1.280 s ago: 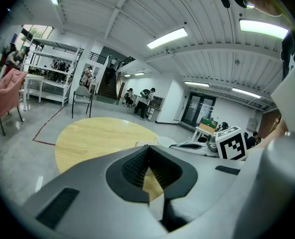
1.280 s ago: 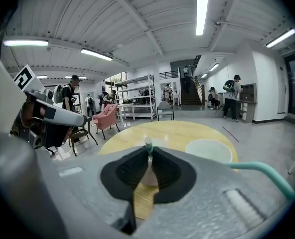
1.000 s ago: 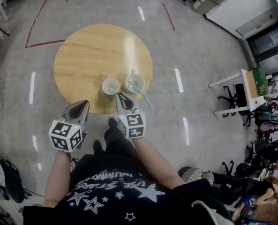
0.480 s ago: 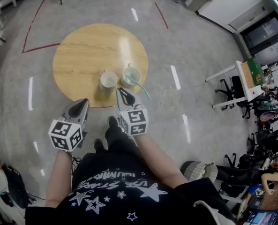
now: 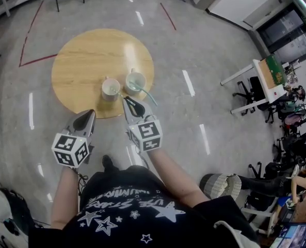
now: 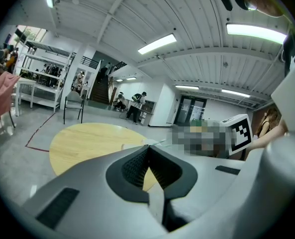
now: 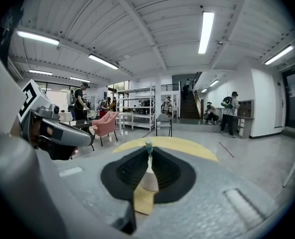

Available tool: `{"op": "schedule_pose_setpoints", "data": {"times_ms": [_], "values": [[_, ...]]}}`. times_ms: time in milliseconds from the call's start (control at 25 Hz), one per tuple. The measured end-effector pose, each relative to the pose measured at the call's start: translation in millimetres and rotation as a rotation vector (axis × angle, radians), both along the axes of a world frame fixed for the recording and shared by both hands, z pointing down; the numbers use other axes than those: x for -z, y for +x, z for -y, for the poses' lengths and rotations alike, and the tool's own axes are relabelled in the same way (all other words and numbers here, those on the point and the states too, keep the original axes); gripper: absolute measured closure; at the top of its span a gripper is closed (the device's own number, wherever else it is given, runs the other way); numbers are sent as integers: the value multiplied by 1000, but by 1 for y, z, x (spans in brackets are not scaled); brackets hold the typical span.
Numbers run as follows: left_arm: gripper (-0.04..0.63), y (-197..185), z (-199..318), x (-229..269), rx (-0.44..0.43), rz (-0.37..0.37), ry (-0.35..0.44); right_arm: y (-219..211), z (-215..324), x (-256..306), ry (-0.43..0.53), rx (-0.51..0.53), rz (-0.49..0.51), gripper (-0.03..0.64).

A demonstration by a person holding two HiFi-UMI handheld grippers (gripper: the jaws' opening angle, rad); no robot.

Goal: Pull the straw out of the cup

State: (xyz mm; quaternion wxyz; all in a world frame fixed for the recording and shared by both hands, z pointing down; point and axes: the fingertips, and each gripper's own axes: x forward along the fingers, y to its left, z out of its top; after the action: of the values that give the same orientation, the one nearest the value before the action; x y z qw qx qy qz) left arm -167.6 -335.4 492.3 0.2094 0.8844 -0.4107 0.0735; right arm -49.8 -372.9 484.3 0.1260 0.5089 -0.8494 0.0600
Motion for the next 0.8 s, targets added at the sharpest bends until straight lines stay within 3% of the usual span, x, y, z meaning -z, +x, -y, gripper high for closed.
{"op": "schedule_pose_setpoints", "data": {"times_ms": [800], "values": [[589,53,-87,19,54,36,18,48,-91,22,17,48,74,595]]}}
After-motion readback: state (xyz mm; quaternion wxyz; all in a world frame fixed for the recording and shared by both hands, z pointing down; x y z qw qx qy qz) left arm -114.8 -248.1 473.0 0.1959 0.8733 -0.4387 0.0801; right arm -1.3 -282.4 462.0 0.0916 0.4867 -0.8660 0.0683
